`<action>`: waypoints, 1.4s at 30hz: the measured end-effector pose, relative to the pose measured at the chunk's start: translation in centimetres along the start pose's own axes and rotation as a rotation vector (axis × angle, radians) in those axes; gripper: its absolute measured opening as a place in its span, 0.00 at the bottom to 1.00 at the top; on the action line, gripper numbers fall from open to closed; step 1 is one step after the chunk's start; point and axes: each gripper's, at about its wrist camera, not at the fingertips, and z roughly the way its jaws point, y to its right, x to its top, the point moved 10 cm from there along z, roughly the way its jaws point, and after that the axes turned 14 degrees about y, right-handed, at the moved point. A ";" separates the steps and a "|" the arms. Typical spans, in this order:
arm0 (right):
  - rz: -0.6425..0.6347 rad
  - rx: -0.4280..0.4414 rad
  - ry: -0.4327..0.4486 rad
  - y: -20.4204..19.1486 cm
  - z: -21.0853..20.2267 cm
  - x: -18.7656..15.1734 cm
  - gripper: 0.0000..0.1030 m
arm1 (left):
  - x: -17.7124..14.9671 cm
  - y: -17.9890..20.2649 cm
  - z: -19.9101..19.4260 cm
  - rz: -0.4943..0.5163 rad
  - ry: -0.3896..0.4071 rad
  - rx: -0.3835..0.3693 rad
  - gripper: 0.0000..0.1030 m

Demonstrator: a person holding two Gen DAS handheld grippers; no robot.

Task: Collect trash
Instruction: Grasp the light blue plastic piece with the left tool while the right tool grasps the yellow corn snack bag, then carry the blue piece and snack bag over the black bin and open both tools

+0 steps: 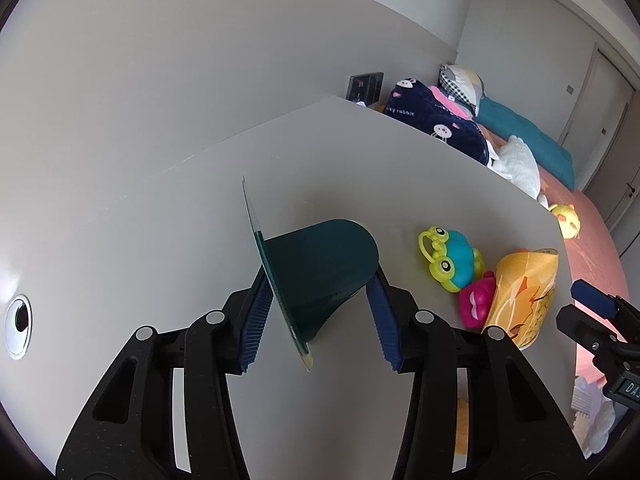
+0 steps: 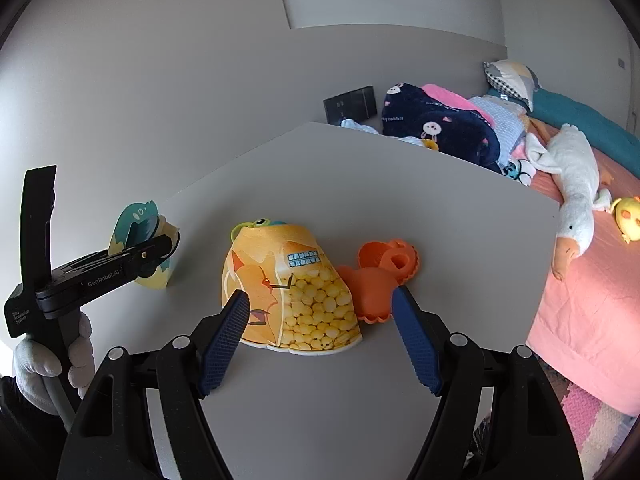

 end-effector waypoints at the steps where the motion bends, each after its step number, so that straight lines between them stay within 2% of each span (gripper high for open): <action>1: 0.001 0.024 -0.003 -0.3 0.5 0.2 0.72 | 0.1 0.0 0.0 0.002 0.005 -0.003 0.44; 5: -0.009 0.090 -0.007 -1.2 2.1 0.8 0.77 | 0.3 -0.3 0.0 -0.012 0.005 -0.009 0.43; 10: -0.051 0.157 -0.020 -2.7 3.6 0.9 0.77 | 0.2 -0.9 0.2 -0.020 -0.004 0.000 0.43; 18: -0.063 0.190 -0.080 -3.8 5.0 -0.5 0.76 | 0.2 -0.7 0.5 -0.014 -0.010 -0.008 0.43; 19: -0.065 0.193 -0.096 -3.8 5.1 -0.9 0.72 | 0.2 -0.7 0.5 -0.014 -0.010 -0.008 0.43; 21: -0.050 0.203 -0.072 -4.0 4.7 -0.7 0.51 | 0.2 -0.8 0.4 -0.015 -0.007 -0.008 0.43; 23: -0.013 0.224 -0.082 -4.1 4.4 -0.5 0.47 | 0.3 -0.8 0.3 -0.018 -0.003 -0.007 0.43; 33: -0.022 0.192 0.012 -4.3 0.5 2.0 0.45 | 0.8 0.5 -1.6 -0.013 0.027 -0.034 0.43; 42: 0.001 0.121 0.081 -2.6 -3.4 3.6 0.46 | 0.9 3.2 -3.9 -0.003 0.044 -0.070 0.43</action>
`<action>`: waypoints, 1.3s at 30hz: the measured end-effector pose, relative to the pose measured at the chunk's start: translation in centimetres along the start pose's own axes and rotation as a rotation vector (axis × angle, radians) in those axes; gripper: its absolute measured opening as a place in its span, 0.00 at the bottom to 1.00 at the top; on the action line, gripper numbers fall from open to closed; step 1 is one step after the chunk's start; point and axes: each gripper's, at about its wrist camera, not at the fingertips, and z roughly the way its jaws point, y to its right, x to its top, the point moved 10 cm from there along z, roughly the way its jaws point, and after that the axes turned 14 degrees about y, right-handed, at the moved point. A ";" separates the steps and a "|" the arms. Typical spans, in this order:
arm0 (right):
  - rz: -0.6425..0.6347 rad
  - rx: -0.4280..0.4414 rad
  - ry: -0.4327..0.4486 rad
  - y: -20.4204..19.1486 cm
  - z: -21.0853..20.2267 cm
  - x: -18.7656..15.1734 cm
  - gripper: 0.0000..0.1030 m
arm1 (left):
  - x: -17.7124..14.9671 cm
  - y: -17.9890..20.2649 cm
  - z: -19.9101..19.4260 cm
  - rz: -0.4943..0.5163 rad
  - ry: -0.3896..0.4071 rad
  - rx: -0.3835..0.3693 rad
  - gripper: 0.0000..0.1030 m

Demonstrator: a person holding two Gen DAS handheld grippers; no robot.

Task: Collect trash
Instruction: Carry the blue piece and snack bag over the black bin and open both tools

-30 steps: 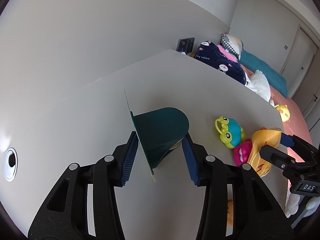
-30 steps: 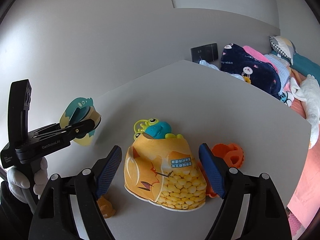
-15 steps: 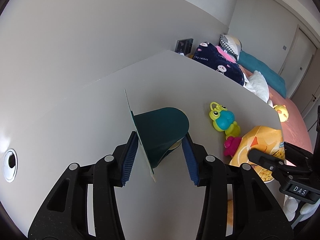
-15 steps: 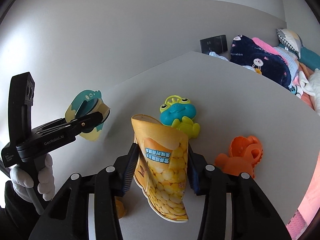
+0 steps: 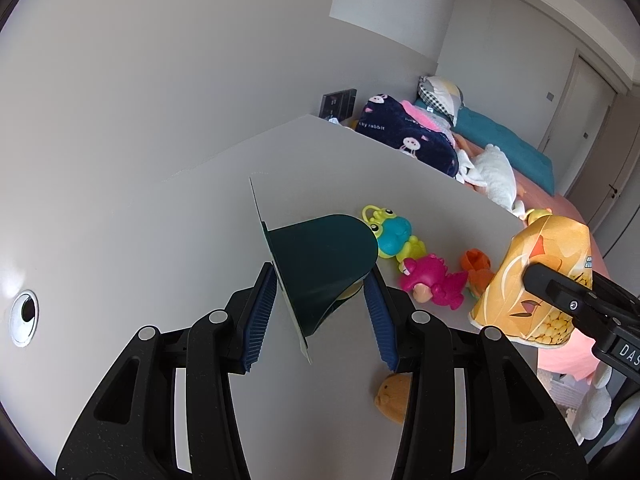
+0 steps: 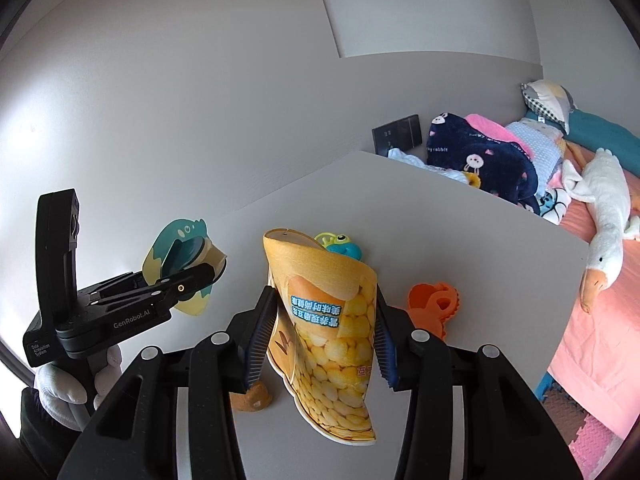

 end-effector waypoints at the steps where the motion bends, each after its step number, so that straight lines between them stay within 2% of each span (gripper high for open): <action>1: 0.001 -0.006 0.006 0.1 -0.4 0.1 0.46 | 0.1 0.3 -0.2 0.001 0.003 -0.004 0.43; 19: 0.032 -0.076 0.071 3.2 -8.2 0.7 0.46 | -0.2 7.5 -2.7 0.041 0.014 -0.091 0.43; 39: 0.084 -0.239 0.130 10.2 -15.8 0.2 0.46 | -2.2 17.1 -2.7 0.104 -0.032 -0.228 0.43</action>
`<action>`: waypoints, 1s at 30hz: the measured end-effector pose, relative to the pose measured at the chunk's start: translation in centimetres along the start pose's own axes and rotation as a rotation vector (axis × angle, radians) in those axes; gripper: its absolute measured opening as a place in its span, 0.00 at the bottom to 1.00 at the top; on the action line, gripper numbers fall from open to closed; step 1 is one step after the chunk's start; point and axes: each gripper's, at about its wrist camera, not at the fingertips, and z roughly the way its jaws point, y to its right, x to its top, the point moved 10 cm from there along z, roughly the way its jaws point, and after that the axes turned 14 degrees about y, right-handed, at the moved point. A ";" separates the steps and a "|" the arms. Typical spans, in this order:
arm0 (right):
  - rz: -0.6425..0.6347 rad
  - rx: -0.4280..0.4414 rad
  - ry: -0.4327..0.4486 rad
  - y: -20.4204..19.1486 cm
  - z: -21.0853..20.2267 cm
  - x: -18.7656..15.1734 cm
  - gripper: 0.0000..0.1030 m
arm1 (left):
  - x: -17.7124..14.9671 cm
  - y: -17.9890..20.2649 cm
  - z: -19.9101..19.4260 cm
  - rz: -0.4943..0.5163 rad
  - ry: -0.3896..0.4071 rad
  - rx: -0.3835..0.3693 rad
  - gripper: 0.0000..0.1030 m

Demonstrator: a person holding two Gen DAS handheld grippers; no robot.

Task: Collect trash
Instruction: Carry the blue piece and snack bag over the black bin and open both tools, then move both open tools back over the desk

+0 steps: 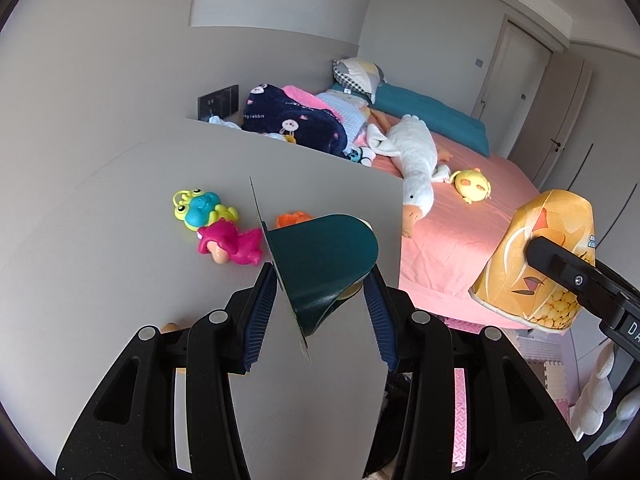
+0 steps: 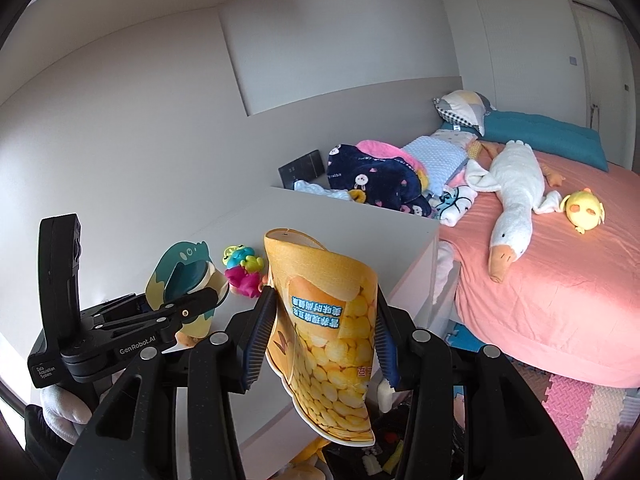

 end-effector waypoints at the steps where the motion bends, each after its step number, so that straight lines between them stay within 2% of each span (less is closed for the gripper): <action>1: 0.005 -0.013 0.002 0.6 -0.2 0.0 0.46 | -0.1 0.5 0.1 0.003 -0.003 -0.007 0.43; 13: 0.055 -0.122 0.004 6.3 -3.1 -0.5 0.47 | -2.1 7.2 1.1 0.074 -0.051 -0.102 0.43; 23: 0.110 -0.202 -0.007 10.5 -4.4 -1.1 0.47 | -4.1 11.0 1.6 0.120 -0.097 -0.158 0.43; 25: 0.127 -0.224 -0.018 11.3 -4.4 -1.3 0.47 | -4.6 11.6 1.6 0.125 -0.114 -0.175 0.44; 26: 0.140 -0.236 -0.027 11.8 -4.3 -1.4 0.51 | -5.0 12.0 1.7 0.127 -0.130 -0.198 0.45; 27: 0.152 -0.257 -0.032 12.3 -4.3 -1.4 0.65 | -5.3 12.3 1.6 0.130 -0.139 -0.214 0.48; 28: 0.162 -0.287 -0.023 12.9 -4.5 -1.3 0.72 | -5.4 12.3 1.5 0.136 -0.136 -0.202 0.67; 29: 0.165 -0.313 -0.003 13.3 -4.8 -1.1 0.76 | -5.3 12.1 1.4 0.146 -0.124 -0.177 0.90; 30: 0.164 -0.323 0.007 13.5 -5.0 -0.9 0.77 | -5.2 11.9 1.3 0.160 -0.104 -0.155 0.94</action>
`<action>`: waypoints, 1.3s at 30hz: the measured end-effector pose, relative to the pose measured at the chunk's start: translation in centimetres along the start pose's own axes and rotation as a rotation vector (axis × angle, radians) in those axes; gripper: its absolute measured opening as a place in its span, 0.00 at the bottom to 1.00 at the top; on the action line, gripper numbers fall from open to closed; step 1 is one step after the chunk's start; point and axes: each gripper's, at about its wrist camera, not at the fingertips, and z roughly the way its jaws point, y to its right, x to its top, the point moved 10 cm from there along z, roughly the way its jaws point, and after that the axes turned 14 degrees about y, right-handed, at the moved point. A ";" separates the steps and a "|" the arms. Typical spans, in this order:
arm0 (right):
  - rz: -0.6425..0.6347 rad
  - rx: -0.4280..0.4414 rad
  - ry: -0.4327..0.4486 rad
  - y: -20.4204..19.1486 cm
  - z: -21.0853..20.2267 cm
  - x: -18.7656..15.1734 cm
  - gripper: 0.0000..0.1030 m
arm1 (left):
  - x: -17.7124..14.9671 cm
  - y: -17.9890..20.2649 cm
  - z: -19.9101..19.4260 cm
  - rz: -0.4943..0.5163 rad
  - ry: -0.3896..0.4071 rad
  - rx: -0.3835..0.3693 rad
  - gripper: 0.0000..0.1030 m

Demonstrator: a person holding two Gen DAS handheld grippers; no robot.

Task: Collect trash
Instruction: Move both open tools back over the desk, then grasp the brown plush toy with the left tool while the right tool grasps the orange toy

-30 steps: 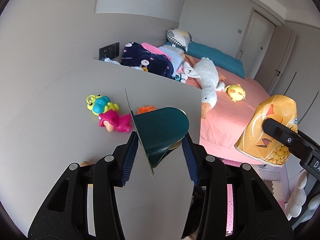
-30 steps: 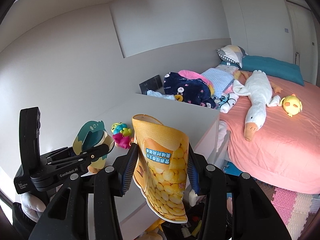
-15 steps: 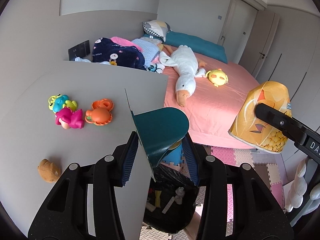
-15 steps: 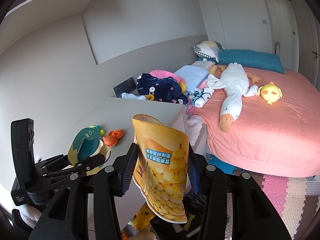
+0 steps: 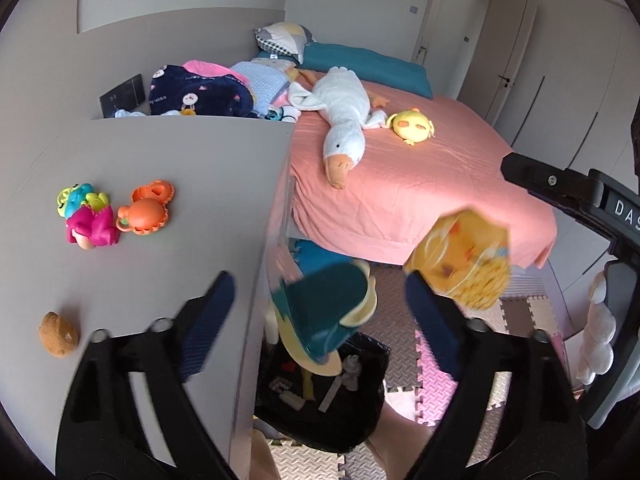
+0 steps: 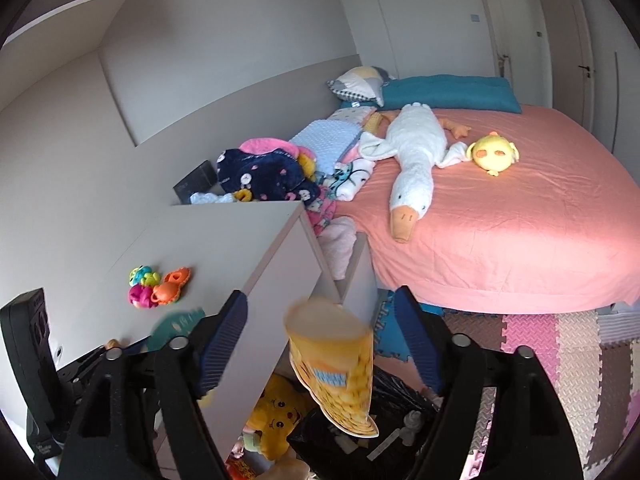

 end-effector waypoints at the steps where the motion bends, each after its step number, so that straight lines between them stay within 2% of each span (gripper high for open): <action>1: 0.003 -0.003 0.002 0.2 -0.1 0.1 0.76 | 0.1 -0.1 -0.2 0.014 0.016 0.007 0.94; 8: 0.014 0.003 0.019 0.3 -0.5 0.6 0.76 | 0.6 -0.7 -1.2 0.021 0.029 0.022 0.94; 16: 0.001 0.026 0.014 -1.3 -0.5 0.2 0.77 | 0.1 -3.0 -2.1 -0.010 0.037 0.059 0.94; 22: -0.016 0.059 -0.005 -3.8 0.1 -0.6 0.76 | -0.2 -5.0 -2.9 -0.026 0.043 0.095 0.94; 39: -0.076 0.148 -0.059 -11.5 3.1 -3.9 0.77 | -2.6 -14.1 -5.4 -0.126 0.033 0.234 0.94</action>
